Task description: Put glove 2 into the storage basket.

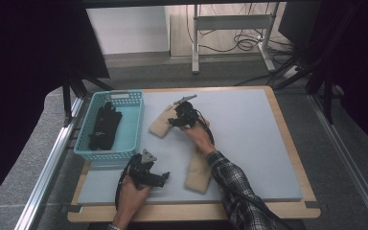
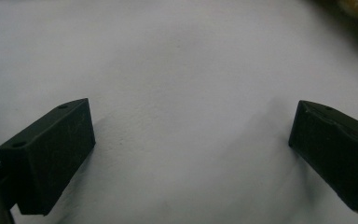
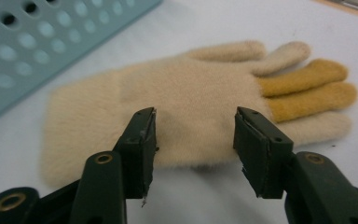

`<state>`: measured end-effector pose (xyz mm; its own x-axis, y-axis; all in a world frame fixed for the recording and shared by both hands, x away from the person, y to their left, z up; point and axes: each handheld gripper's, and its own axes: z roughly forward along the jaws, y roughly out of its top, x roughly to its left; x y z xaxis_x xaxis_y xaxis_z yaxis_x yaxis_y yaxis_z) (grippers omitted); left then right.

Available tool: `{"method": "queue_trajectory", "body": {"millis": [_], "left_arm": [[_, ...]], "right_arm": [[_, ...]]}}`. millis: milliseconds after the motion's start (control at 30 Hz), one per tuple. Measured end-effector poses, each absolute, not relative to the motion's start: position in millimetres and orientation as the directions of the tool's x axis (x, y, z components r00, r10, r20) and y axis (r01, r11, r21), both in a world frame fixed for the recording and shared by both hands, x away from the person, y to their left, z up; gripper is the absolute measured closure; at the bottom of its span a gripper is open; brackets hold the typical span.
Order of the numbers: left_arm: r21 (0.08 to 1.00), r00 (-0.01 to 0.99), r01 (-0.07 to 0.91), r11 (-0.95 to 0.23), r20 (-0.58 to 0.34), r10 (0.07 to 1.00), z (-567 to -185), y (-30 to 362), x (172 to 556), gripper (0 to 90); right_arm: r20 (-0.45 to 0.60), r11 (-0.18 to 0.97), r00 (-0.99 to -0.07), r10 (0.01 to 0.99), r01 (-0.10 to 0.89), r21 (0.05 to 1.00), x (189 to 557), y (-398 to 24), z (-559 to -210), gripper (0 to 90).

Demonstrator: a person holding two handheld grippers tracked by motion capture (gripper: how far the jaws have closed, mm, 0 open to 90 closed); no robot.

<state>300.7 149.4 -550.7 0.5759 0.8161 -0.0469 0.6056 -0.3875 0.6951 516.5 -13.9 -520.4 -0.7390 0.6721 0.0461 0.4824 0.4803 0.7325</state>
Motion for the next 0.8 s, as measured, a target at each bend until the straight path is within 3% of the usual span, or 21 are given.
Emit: {"method": "queue_trajectory", "body": {"millis": [133, 300, 367, 800], "left_arm": [[0.695, 0.576, 0.606, -0.388, -0.047, 0.816, -550.7, 149.4, 300.7, 0.4], [0.695, 0.576, 0.606, -0.388, -0.046, 0.816, -550.7, 149.4, 300.7, 0.4], [0.695, 0.576, 0.606, -0.388, -0.047, 0.816, -550.7, 149.3, 300.7, 0.4], [0.694, 0.576, 0.606, -0.388, -0.047, 0.816, -550.8, 149.4, 300.9, 0.4]], "right_arm": [[-0.015, 0.539, -0.749, 0.663, 0.462, 0.704, 517.5, -8.8, -532.7, 51.9], [-0.01, 0.55, -0.744, 0.668, 0.484, 0.68, 514.3, -8.1, -529.8, 76.7], [0.001, 0.547, -0.744, 0.668, 0.492, 0.678, 513.8, -8.4, -529.7, 82.2], [0.031, 0.522, -0.765, 0.643, 0.468, 0.713, 501.1, -27.1, -503.1, 85.3]]}}
